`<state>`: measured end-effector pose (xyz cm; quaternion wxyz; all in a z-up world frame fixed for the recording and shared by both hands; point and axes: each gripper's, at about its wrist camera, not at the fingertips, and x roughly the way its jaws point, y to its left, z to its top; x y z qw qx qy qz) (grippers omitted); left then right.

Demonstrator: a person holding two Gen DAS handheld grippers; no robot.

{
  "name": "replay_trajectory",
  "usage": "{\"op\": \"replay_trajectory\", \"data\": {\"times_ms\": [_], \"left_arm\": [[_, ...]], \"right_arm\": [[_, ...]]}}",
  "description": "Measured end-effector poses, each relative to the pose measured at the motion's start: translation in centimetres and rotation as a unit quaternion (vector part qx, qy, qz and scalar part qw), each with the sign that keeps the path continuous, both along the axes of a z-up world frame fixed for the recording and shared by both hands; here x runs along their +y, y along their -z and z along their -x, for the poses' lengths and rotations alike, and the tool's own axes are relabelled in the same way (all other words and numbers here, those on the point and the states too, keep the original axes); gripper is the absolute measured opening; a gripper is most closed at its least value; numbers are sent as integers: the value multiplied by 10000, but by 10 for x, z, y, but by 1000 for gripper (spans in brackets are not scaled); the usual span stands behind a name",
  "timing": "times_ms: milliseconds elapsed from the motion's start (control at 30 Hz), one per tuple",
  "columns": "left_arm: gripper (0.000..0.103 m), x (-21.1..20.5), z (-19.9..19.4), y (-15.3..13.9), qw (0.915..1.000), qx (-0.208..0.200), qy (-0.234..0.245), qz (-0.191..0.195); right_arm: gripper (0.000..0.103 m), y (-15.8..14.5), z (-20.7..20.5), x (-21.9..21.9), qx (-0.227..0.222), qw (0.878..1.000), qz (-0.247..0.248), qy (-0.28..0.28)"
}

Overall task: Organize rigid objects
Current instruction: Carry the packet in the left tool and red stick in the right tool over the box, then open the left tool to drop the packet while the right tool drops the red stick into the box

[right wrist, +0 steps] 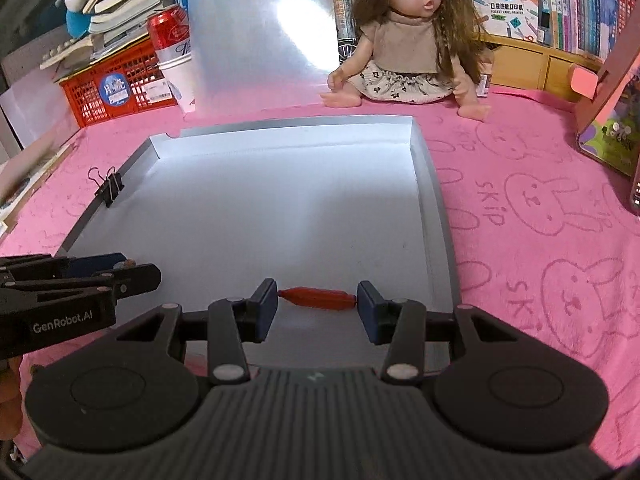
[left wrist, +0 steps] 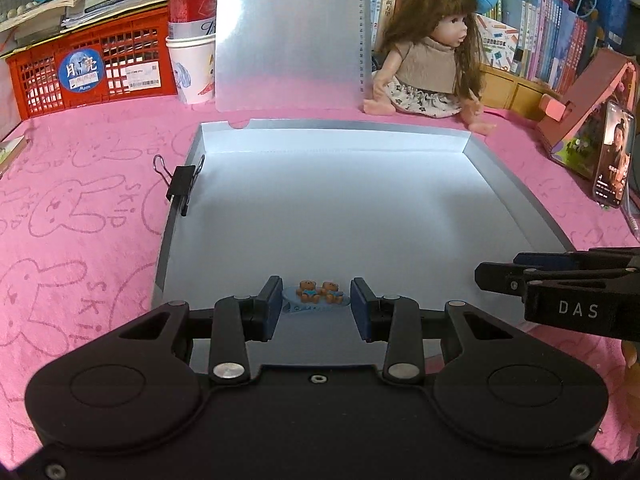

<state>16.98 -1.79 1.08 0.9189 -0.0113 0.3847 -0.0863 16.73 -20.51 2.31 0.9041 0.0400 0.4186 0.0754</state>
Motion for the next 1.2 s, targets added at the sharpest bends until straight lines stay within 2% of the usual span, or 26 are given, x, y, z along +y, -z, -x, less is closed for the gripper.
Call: {"op": "replay_trajectory", "data": {"times_ms": [367, 400, 467, 600, 767, 1000, 1200], "left_arm": [[35, -2, 0, -1, 10000, -40, 7, -33], [35, -2, 1, -1, 10000, -46, 12, -38], [37, -2, 1, -2, 10000, -50, 13, -34], [42, -1, 5, -6, 9999, -124, 13, 23], [51, -3, 11, -13, 9996, -278, 35, -32], [79, -3, 25, -26, 9984, -564, 47, -15], [85, 0, 40, -36, 9973, -705, 121, 136]], "right_arm": [[52, 0, 0, 1, -47, 10000, 50, -11], [53, 0, 0, 1, -49, 10000, 51, -14], [63, 0, 1, 1, -52, 10000, 42, -4], [69, 0, 1, -1, -58, 10000, -59, 8], [74, -3, 5, -2, -120, 9999, -91, 10], [84, -11, 14, -6, -354, 9993, -15, 98], [89, -22, 26, -12, -621, 9980, 0, 156]]}}
